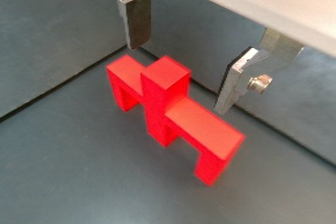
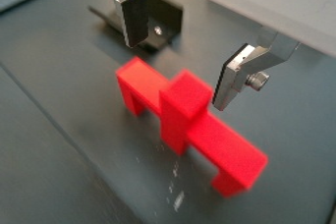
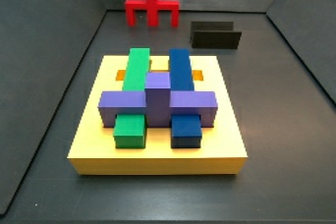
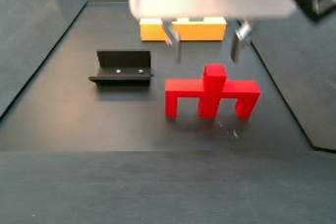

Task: Pick up the red object. Move up. Move to above the board. Insert the red object.
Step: Pick up the red object.

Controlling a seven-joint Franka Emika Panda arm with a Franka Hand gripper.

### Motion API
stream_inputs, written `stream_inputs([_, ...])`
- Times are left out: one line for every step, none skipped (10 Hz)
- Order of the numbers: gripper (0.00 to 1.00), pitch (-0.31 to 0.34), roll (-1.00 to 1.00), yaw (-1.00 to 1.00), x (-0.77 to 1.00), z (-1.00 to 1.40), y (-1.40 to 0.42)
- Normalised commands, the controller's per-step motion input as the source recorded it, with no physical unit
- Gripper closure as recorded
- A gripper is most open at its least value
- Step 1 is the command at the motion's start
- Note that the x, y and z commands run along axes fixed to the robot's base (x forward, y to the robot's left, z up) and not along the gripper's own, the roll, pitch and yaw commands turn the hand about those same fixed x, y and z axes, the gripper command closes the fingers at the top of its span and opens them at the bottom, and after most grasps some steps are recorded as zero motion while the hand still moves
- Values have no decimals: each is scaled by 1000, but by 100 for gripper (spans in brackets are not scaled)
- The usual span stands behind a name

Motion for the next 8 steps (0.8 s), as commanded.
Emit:
stream_inputs([0,-27,0,-243,-274,-183,0])
stream_inputs([0,-24,0,-186,-171,-206,103])
stream_inputs([0,-16,16,-129,-86,-271,131])
stream_inputs([0,-29,0,0,-23,-263,134])
stream_inputs([0,-9,0,0,0,-206,26])
stream_inputs([0,0,0,0,60,-140,-20])
stream_inputs([0,0,0,111,69,-89,-86])
stream_inputs([0,0,0,123,9,-100,0])
